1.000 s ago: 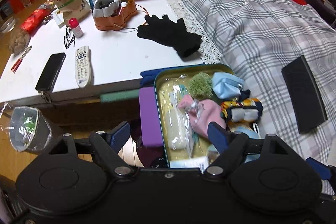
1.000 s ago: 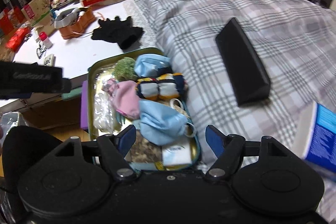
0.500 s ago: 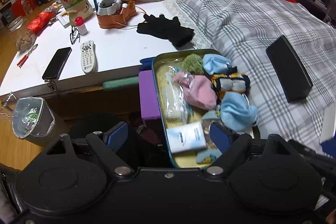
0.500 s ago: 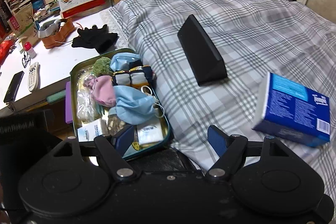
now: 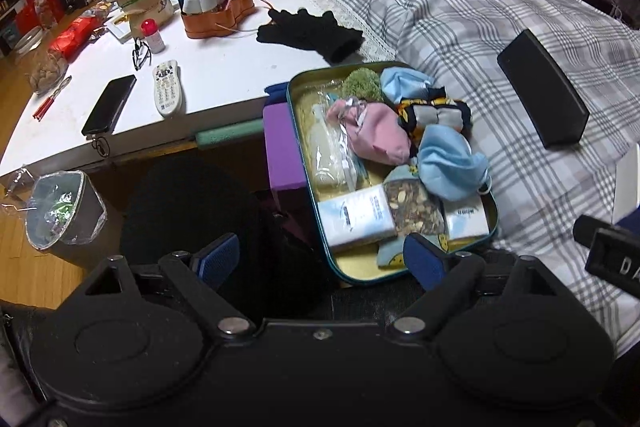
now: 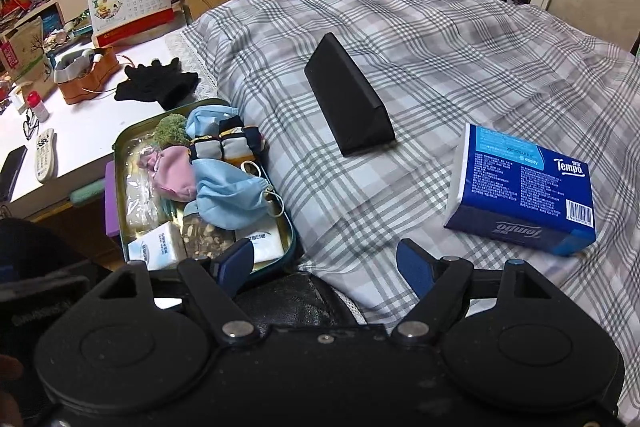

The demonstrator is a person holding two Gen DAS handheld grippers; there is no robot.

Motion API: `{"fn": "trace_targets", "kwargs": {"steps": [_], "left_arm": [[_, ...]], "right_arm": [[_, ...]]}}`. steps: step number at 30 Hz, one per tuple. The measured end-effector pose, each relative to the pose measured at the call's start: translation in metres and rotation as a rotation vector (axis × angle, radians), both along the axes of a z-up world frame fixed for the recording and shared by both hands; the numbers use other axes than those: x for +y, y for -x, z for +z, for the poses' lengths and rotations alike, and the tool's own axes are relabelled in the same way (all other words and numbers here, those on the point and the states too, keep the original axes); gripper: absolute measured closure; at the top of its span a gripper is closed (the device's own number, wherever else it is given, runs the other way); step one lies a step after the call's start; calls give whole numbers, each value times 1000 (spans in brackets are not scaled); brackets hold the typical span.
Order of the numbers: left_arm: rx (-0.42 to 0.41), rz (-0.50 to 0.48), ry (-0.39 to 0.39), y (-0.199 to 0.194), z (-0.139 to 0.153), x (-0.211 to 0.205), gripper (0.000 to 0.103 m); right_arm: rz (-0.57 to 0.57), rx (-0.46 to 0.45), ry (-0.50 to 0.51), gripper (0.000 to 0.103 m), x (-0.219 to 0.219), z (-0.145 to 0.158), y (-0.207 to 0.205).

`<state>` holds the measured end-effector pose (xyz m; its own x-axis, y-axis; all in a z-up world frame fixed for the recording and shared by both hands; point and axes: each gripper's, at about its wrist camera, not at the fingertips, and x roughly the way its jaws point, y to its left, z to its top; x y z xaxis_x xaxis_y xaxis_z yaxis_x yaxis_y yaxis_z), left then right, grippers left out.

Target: Organize soft objects

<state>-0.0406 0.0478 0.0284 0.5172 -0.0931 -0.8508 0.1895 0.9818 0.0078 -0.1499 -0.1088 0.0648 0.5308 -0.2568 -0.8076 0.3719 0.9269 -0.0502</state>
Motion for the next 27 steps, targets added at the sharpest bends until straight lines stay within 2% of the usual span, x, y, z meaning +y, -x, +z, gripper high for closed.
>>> {"fn": "trace_targets", "kwargs": {"steps": [11, 27], "left_arm": [[6, -12, -40, -1, -10, -4, 16], [38, -27, -46, -13, -20, -15, 16]], "right_arm": [[24, 26, 14, 24, 2, -9, -9], [11, 61, -2, 24, -9, -24, -24]]}}
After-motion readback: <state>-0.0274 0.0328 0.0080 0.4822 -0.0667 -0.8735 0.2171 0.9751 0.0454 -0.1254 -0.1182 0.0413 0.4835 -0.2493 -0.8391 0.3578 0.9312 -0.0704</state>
